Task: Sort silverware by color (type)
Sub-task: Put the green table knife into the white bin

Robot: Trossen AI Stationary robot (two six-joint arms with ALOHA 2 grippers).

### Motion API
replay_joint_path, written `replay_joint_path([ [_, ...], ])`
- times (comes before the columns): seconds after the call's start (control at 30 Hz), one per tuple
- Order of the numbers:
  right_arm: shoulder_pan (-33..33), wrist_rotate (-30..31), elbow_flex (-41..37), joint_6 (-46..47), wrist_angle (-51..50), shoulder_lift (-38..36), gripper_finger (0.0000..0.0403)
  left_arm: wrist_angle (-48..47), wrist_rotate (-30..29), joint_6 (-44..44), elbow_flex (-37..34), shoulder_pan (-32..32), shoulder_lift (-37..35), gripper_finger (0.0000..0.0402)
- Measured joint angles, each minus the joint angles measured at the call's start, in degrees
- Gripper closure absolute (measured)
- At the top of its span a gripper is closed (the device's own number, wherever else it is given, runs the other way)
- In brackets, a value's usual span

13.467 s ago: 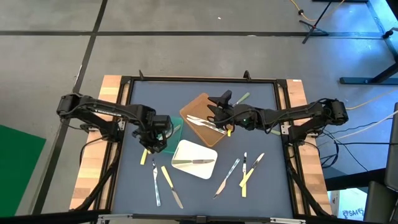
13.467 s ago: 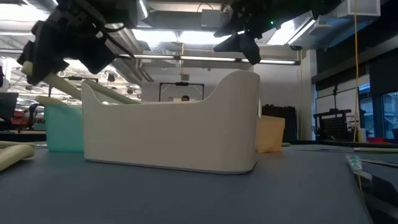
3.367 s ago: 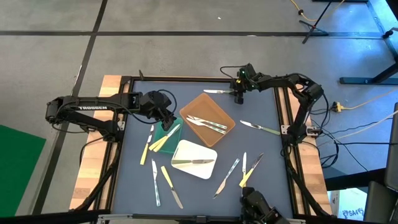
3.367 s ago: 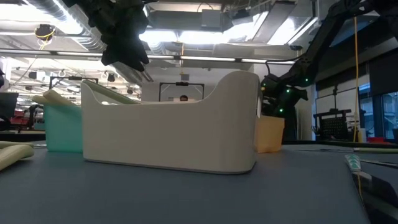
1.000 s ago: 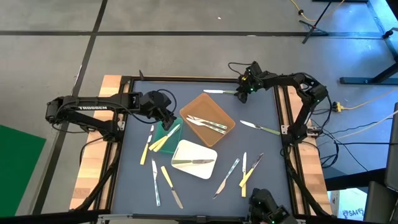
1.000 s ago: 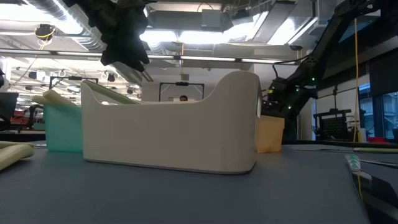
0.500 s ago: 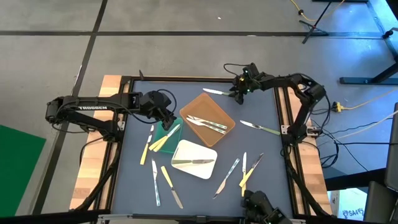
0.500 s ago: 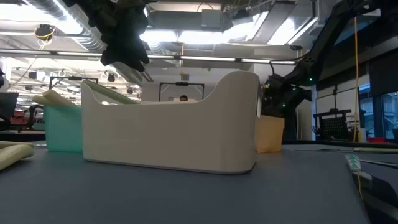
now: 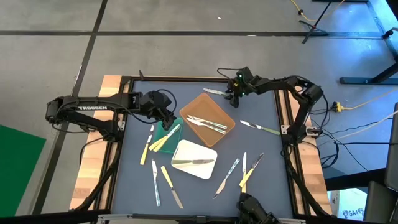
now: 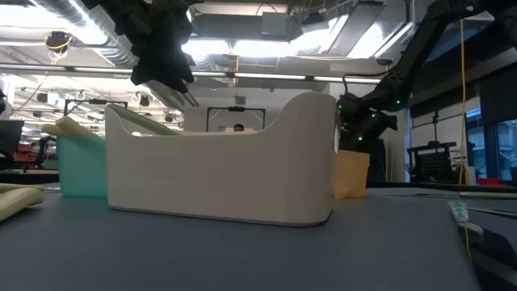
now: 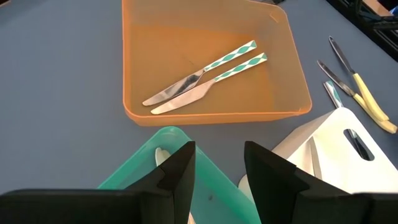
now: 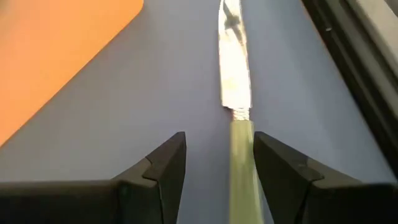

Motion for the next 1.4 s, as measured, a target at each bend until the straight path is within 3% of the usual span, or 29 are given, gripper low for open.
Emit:
replay_joint_path([
  [0.13,0.9,4.1,0.0,4.4,1.2,0.4,0.0223,0.0,0.0,0.0,0.0,0.0,0.0,0.0269],
  [0.4,0.8,6.5,0.0,14.6,3.1,0.4,0.0223,0.0,0.0,0.0,0.0,0.0,0.0,0.0269],
  [1.0,1.4,3.1,0.0,13.3,1.9,0.1,0.0223,0.0,0.0,0.0,0.0,0.0,0.0,0.0269],
  [1.4,6.5,16.6,-3.1,14.3,8.9,0.1,0.0224,-0.1,0.0,0.0,0.0,0.0,0.0,0.0269],
])
